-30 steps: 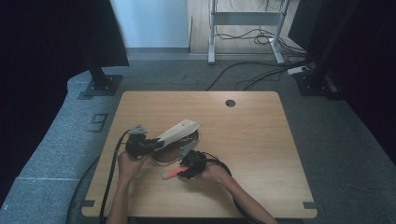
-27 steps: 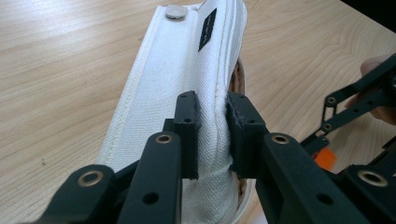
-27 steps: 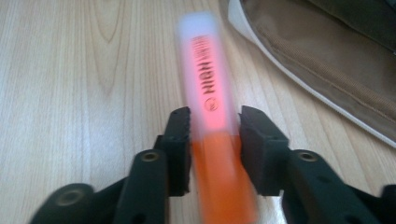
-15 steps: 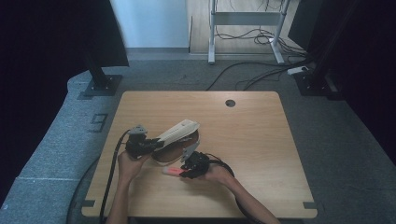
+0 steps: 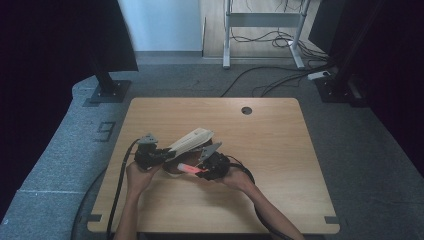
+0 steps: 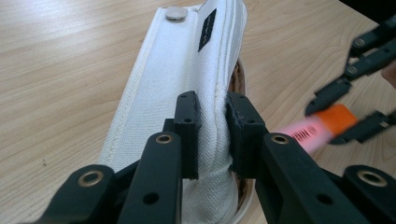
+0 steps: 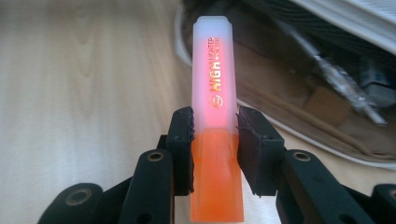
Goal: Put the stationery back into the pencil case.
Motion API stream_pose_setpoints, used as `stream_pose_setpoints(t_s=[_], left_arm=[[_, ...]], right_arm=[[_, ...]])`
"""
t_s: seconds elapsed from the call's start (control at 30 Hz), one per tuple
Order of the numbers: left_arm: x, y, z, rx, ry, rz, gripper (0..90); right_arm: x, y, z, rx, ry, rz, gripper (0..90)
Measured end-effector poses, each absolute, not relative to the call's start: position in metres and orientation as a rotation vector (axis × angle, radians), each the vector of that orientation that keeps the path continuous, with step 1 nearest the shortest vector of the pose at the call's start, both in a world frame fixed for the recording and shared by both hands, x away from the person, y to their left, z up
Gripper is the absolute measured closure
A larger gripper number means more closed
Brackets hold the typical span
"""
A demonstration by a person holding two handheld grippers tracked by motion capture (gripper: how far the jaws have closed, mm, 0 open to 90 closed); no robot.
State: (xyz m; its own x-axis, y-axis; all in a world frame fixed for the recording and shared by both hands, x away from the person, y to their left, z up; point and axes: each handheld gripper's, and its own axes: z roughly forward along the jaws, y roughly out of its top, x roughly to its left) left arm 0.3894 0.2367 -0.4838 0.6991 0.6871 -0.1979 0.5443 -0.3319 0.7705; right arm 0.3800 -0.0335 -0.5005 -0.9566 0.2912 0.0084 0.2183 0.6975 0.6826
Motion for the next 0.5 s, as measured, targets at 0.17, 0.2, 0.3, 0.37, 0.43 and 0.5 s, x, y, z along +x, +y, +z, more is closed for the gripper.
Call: stream_pose_setpoints(t_s=[0.17, 0.2, 0.3, 0.37, 0.43, 0.5], left_arm=[[0.389, 0.236, -0.483, 2.020, 0.944, 0.205, 75.8], [0.389, 0.235, -0.483, 2.020, 0.943, 0.205, 75.8], [0.389, 0.235, -0.483, 2.020, 0.944, 0.203, 75.8], [0.389, 0.235, -0.483, 2.020, 0.944, 0.202, 75.8], [0.389, 0.235, -0.484, 2.017, 0.944, 0.200, 75.8], [0.389, 0.235, -0.484, 2.013, 0.947, 0.199, 75.8]], right_arm=[[0.392, -0.030, -0.501, 0.450, 2.785, 1.058, 65.9], [0.394, -0.029, -0.502, 0.450, 2.786, 1.049, 66.0], [0.402, -0.023, -0.504, 0.460, 2.786, 1.028, 65.9], [0.406, -0.019, -0.507, 0.460, 2.790, 1.015, 65.9], [0.410, -0.015, -0.510, 0.455, 2.791, 1.003, 65.9], [0.413, -0.010, -0.512, 0.455, 2.787, 0.993, 65.9]])
